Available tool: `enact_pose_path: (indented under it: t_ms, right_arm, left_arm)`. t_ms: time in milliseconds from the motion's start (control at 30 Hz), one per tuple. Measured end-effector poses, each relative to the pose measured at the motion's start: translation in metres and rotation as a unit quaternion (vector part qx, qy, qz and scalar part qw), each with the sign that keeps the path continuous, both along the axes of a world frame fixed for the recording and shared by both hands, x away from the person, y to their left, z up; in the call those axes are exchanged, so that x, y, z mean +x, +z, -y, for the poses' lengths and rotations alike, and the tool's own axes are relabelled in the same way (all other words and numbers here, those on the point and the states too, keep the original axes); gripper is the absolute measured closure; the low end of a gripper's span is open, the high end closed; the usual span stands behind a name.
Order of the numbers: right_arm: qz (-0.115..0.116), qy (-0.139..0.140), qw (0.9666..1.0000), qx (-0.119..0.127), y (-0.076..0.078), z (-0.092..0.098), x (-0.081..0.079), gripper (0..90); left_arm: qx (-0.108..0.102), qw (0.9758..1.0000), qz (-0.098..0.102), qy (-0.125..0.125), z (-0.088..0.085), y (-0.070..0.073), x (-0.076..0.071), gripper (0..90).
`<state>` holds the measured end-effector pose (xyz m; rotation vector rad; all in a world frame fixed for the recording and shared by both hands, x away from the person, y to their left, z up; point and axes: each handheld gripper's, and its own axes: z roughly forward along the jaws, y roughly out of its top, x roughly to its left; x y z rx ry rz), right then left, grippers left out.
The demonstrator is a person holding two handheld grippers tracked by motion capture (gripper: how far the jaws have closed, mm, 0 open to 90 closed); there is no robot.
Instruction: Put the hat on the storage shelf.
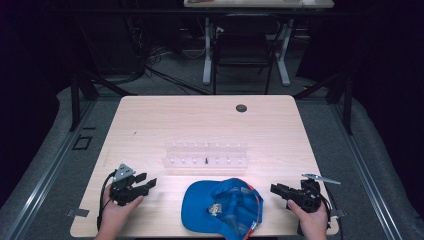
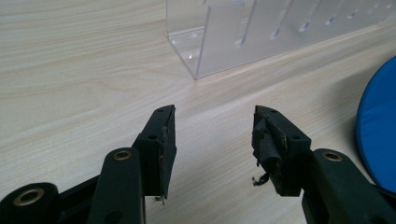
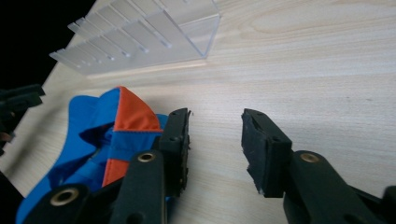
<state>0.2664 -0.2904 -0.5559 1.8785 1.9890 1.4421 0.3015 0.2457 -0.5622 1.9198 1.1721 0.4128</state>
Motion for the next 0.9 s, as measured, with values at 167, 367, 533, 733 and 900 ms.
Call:
enact_pose_path:
  t_ms: [167, 367, 533, 733, 900]
  right_arm:
    - [-0.016, 0.015, 0.9995, 0.024, 0.003, 0.001, -0.004, 65.0]
    - [-0.029, 0.017, 0.9983, 0.047, 0.004, 0.004, -0.007, 65.2]
    - [-0.035, 0.025, 0.998, 0.046, 0.004, 0.001, -0.007, 65.4]
    - [-0.042, 0.049, 0.9966, 0.051, 0.004, -0.007, -0.01, 65.5]
    - [-0.049, 0.067, 0.9951, 0.054, 0.006, -0.014, -0.013, 64.8]
  left_arm:
    - [-0.007, 0.9999, -0.01, 0.003, 0.0, 0.0, 0.0, 51.9]
    - [-0.002, 0.9999, -0.012, 0.008, -0.002, 0.0, -0.001, 52.2]
    - [-0.004, 0.9999, -0.01, 0.003, 0.0, 0.0, -0.003, 52.1]
    - [-0.001, 1.0, -0.008, 0.0, 0.002, 0.0, -0.004, 52.1]
    - [0.001, 1.0, -0.008, -0.002, 0.003, 0.001, -0.003, 52.1]
